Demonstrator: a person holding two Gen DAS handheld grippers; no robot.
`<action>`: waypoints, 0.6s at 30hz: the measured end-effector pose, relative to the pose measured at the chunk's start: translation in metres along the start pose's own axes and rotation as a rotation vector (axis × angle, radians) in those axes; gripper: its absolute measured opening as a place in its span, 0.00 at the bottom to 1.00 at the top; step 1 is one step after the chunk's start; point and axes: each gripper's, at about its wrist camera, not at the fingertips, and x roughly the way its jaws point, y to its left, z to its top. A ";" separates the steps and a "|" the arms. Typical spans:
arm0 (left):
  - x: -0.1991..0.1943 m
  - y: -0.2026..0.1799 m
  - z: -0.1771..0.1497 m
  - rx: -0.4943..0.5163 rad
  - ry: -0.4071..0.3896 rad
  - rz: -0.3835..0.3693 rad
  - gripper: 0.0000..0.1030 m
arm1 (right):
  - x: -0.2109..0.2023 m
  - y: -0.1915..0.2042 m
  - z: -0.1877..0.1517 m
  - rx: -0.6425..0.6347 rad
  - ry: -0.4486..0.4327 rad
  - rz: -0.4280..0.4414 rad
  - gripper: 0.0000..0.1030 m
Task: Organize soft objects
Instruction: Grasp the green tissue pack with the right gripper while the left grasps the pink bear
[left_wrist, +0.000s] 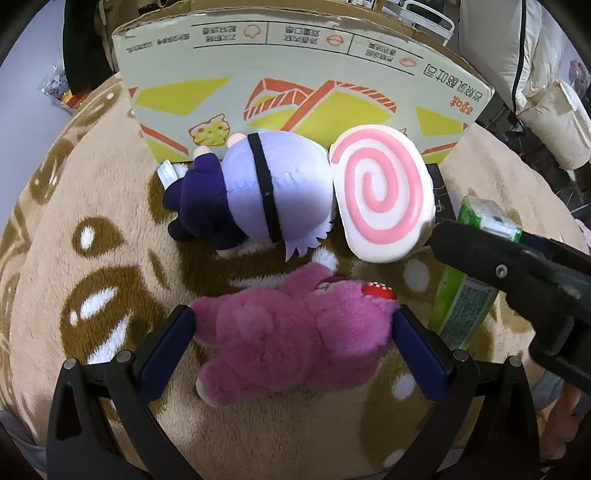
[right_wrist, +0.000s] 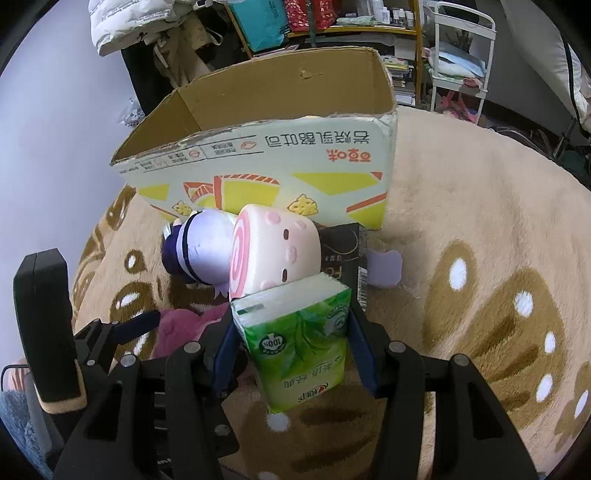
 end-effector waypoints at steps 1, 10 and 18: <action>0.001 -0.002 0.000 0.001 0.000 0.005 1.00 | 0.000 -0.001 0.000 0.001 0.001 0.000 0.56; 0.008 -0.011 0.002 0.032 0.042 0.001 1.00 | -0.002 -0.001 0.001 -0.008 -0.003 0.003 0.56; 0.013 -0.012 0.001 0.037 0.048 0.004 1.00 | -0.003 0.000 0.000 -0.016 -0.005 0.000 0.56</action>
